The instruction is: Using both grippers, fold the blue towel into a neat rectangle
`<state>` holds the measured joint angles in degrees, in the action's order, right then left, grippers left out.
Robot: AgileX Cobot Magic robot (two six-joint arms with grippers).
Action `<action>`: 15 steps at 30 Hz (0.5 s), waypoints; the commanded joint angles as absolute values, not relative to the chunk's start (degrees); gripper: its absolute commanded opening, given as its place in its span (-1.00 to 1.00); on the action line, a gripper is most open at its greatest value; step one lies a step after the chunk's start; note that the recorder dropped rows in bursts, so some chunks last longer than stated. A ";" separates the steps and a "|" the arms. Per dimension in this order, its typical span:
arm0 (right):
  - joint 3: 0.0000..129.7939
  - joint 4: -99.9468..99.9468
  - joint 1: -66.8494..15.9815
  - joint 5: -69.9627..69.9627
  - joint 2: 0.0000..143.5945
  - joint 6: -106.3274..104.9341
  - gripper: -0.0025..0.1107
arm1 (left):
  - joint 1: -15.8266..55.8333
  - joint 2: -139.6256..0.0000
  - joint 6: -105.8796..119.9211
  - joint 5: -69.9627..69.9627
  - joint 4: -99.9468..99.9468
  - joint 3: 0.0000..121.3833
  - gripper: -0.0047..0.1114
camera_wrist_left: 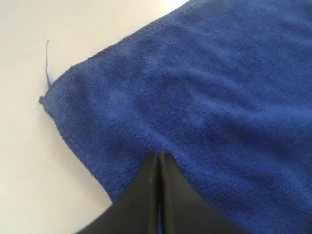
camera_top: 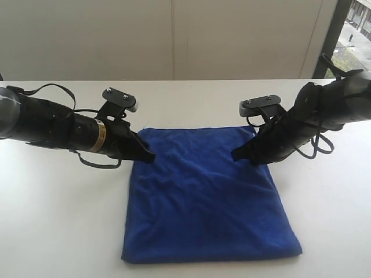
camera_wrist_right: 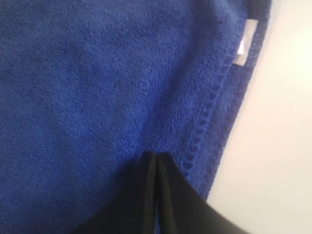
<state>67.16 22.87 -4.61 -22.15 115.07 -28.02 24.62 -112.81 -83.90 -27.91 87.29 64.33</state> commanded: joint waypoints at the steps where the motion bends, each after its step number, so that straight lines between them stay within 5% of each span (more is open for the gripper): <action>1: 67.40 22.24 -4.04 -22.15 115.04 -28.53 -0.96 | 24.71 -114.16 -83.50 -29.08 85.24 64.57 -0.92; 15: 67.40 19.15 -3.80 -21.63 115.04 -27.79 -0.96 | 24.82 -117.91 -84.16 -25.72 88.91 64.57 -0.92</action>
<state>67.16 21.24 -4.51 -22.02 115.07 -28.02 24.72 -117.20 -83.66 -29.11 86.08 64.81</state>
